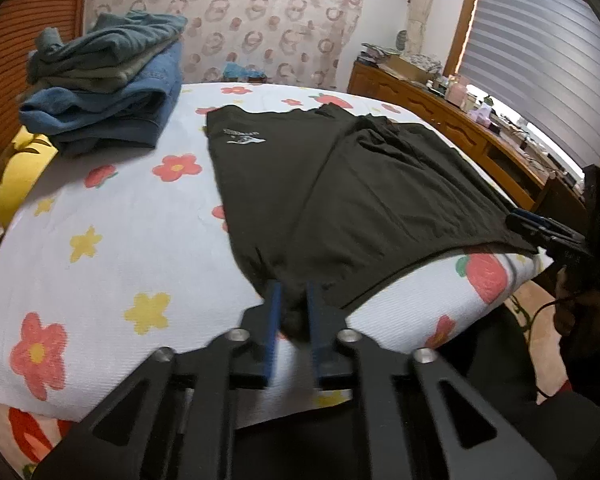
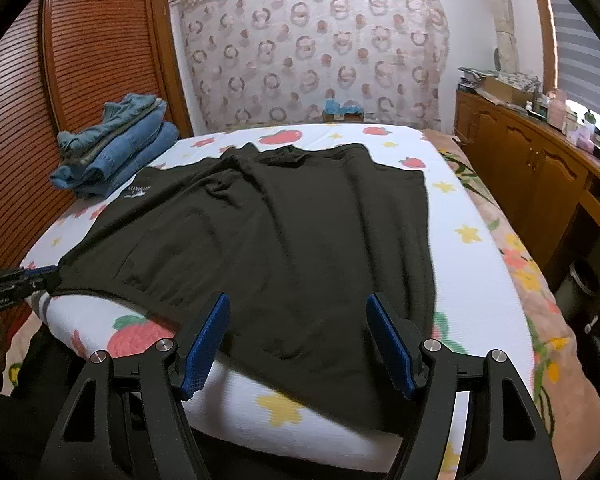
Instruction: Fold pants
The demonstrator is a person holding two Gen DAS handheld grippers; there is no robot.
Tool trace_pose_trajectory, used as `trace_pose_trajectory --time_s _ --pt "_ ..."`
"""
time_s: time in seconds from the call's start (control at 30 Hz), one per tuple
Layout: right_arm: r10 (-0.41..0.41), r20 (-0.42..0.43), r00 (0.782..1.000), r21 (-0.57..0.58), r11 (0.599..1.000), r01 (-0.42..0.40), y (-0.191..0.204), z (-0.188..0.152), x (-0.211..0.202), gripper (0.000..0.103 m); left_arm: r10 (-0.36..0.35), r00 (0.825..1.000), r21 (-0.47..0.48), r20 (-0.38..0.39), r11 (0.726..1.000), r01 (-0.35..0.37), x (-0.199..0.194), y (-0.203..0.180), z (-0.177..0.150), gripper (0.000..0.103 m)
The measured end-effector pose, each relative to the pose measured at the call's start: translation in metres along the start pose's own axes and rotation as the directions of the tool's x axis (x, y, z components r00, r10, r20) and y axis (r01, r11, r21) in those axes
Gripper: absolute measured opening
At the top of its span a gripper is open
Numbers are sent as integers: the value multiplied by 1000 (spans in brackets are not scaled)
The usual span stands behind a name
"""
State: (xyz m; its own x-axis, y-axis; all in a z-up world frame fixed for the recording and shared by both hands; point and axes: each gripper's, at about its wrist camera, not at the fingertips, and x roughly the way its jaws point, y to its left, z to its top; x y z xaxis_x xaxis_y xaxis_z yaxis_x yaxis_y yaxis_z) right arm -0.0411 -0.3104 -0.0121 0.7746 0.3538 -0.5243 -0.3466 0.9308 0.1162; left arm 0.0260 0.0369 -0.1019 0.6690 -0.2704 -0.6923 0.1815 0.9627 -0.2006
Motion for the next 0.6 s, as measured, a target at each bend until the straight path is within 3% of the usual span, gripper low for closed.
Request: trace_pose_trajectory --time_s 0.2,0.37,0.6 --pt "4 -14 1000 -22 1000 -5 -9 -3 -2 72 -60 998 30 33 998 59 -10 -12 16 6" --pt "8 -7 1000 -25 1000 -9 -15 -3 -8 61 -107 993 82 52 991 103 -11 -34 41 6" --pt "-9 -7 1000 -8 1000 8 -26 -5 -13 59 -176 982 176 67 971 162 -5 -73 78 6"
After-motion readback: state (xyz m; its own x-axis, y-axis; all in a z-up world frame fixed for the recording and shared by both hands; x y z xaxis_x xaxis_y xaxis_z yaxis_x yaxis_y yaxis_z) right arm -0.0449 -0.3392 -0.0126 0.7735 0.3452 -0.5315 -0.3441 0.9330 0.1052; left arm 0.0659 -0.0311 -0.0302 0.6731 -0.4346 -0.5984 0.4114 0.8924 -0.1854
